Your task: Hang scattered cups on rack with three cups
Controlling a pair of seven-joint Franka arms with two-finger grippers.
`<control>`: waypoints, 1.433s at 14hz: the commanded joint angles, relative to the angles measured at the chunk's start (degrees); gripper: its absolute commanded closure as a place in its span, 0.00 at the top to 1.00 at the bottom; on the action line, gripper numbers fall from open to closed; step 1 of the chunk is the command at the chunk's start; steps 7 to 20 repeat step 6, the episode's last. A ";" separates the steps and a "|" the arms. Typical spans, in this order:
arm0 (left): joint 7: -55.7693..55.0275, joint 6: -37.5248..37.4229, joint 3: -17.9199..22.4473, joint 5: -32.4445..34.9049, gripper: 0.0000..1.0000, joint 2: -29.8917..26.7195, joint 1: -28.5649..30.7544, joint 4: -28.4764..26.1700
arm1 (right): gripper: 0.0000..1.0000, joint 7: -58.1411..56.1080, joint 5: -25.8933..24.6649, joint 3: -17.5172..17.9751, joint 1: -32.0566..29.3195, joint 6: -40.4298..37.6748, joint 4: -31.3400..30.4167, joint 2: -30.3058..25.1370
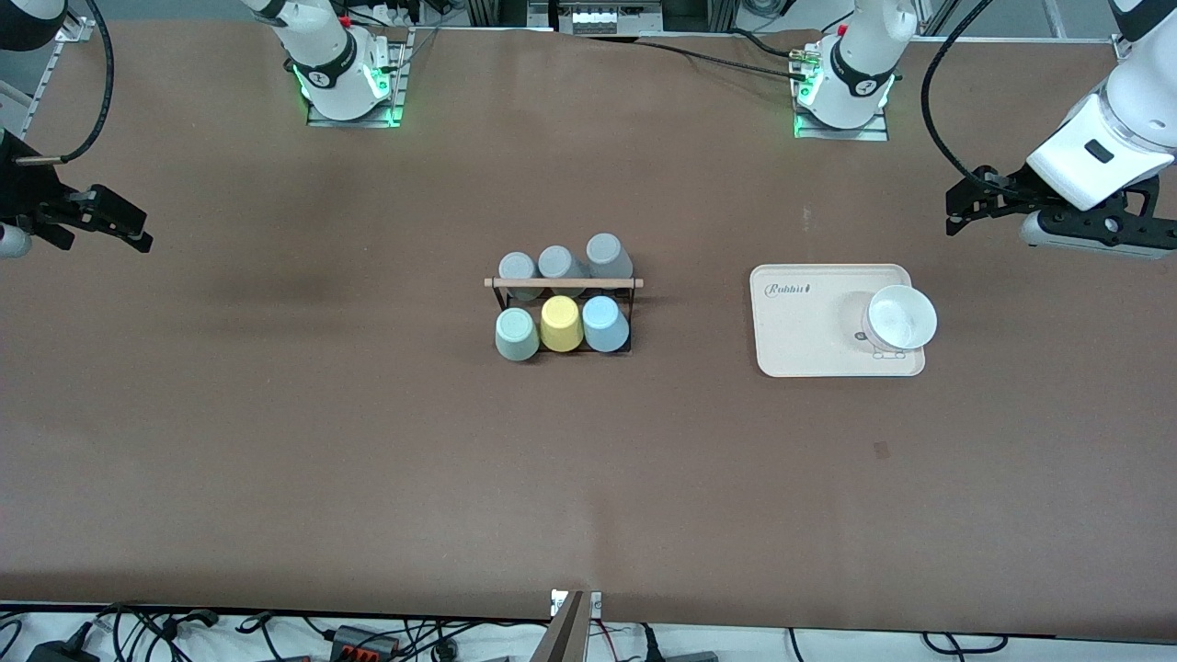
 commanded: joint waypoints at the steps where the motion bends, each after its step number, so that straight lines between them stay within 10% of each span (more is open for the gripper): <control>1: 0.61 -1.23 -0.52 0.37 1.00 0.40 0.30 1.35 | 1.00 -2.22 -0.39 0.34 -0.20 -1.42 -0.03 -1.27; 20: 0.78 -2.19 -0.34 0.28 1.00 0.32 0.83 1.35 | 1.00 -2.76 -0.03 0.26 -0.29 -1.43 -0.03 -1.36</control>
